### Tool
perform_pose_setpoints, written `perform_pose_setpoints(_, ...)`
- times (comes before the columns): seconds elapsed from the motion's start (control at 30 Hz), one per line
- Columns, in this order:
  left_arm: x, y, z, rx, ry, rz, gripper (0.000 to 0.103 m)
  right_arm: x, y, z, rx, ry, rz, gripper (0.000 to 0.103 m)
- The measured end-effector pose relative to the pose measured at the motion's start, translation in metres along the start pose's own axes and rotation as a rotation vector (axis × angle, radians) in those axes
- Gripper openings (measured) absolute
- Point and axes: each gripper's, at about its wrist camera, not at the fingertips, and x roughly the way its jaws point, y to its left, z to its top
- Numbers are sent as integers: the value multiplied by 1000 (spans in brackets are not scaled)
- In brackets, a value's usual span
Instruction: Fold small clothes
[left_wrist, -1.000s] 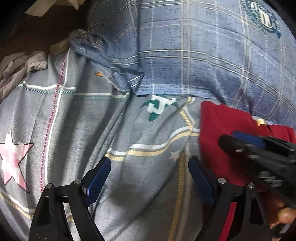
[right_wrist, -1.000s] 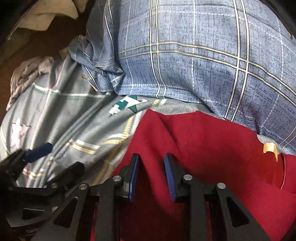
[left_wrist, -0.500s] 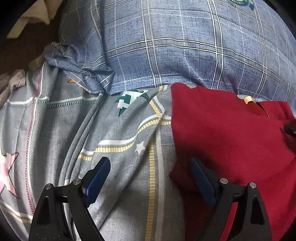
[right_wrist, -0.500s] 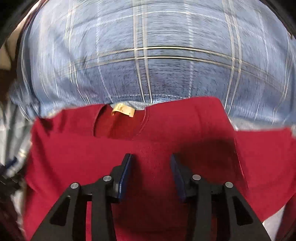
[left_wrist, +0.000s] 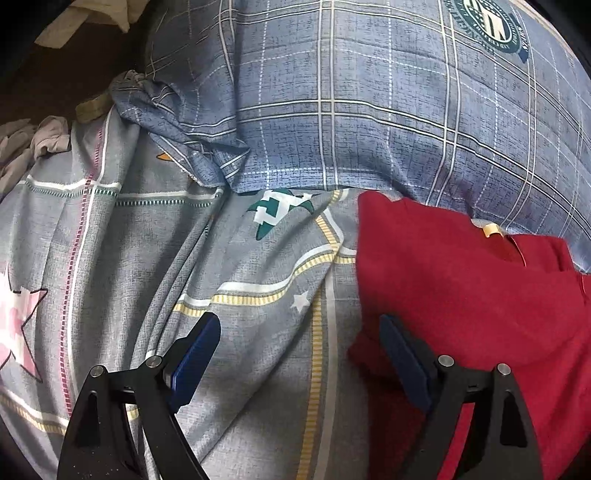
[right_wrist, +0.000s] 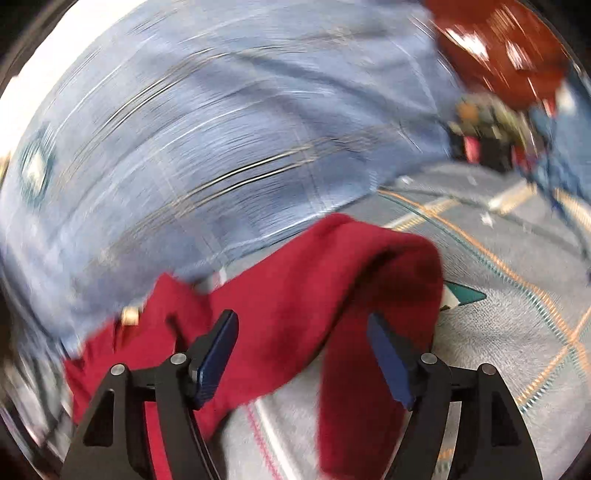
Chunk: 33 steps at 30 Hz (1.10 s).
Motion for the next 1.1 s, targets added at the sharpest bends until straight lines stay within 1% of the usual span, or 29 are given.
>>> perform_pose_setpoints(0.03, 0, 1, 0, -1, 2, 1, 88, 8, -13, 8, 74, 9, 5, 75)
perform_pose_setpoints(0.1, 1, 1, 1, -1, 3, 5, 88, 20, -28, 19, 164, 0, 33, 75)
perform_pose_setpoints(0.17, 1, 2, 2, 2, 2, 7, 88, 33, -40, 31, 219, -27, 42, 74)
perform_pose_setpoints(0.2, 0, 2, 2, 0, -1, 9, 88, 39, -46, 35, 231, -34, 30, 66)
perform_pose_setpoints(0.23, -1, 3, 3, -4, -5, 10, 88, 42, -49, 41, 239, -34, 10, 55)
perform_pose_setpoints(0.27, -1, 4, 3, -9, -7, 9, 88, 41, -49, 47, 234, -36, -9, 23)
perform_pose_setpoints(0.3, -3, 6, 4, -15, -9, 4, 88, 36, -46, 53, 209, -52, -7, 8)
perform_pose_setpoints(0.33, -4, 7, 5, -21, -13, 0, 88, 27, -39, 57, 174, -78, -5, 8)
perform_pose_setpoints(0.4, -7, 9, 5, -34, -23, -1, 88, -3, -8, 62, 56, -160, 13, 8)
perform_pose_setpoints(0.47, -9, 12, 5, -45, -30, -3, 88, -36, 45, 54, -125, -226, 82, 8)
perform_pose_setpoints(0.5, -10, 13, 5, -49, -33, -3, 88, -45, 69, 49, -201, -236, 114, 8)
perform_pose_setpoints(0.53, -11, 14, 5, -53, -35, -1, 88, -54, 104, 38, -308, -245, 161, 8)
perform_pose_setpoints(0.57, -11, 15, 5, -58, -35, 0, 88, -58, 128, 24, -386, -244, 197, 8)
perform_pose_setpoints(0.6, -11, 15, 4, -63, -34, -2, 88, -58, 163, -1, -501, -216, 244, 10)
perform_pose_setpoints(0.63, -10, 16, 4, -68, -32, -8, 88, -53, 183, -18, -564, -191, 262, 12)
perform_pose_setpoints(0.67, -10, 16, 3, -71, -27, -15, 88, -43, 208, -43, -636, -152, 283, 13)
perform_pose_setpoints(0.7, -10, 16, 3, -73, -22, -26, 88, -28, 226, -67, -687, -108, 305, 18)
perform_pose_setpoints(0.73, -10, 16, 3, -73, -19, -31, 88, -11, 241, -89, -728, -49, 328, 27)
perform_pose_setpoints(0.77, -10, 17, 3, -73, -18, -35, 88, 9, 255, -111, -766, 38, 344, 53)
perform_pose_setpoints(0.8, -11, 18, 3, -72, -20, -40, 88, 29, 264, -133, -789, 127, 336, 64)
perform_pose_setpoints(0.87, -13, 21, 4, -76, -23, -42, 88, 44, 267, -160, -812, 217, 339, 64)
perform_pose_setpoints(0.93, -15, 25, 6, -90, -28, -55, 88, 39, 259, -169, -819, 209, 329, 64)
perform_pose_setpoints(1.0, -16, 27, 7, -105, -34, -63, 88, 32, 251, -157, -778, 180, 319, 65)
perform_pose_setpoints(1.1, -16, 25, 6, -105, -41, -76, 88, 21, 241, -134, -708, 158, 359, 66)
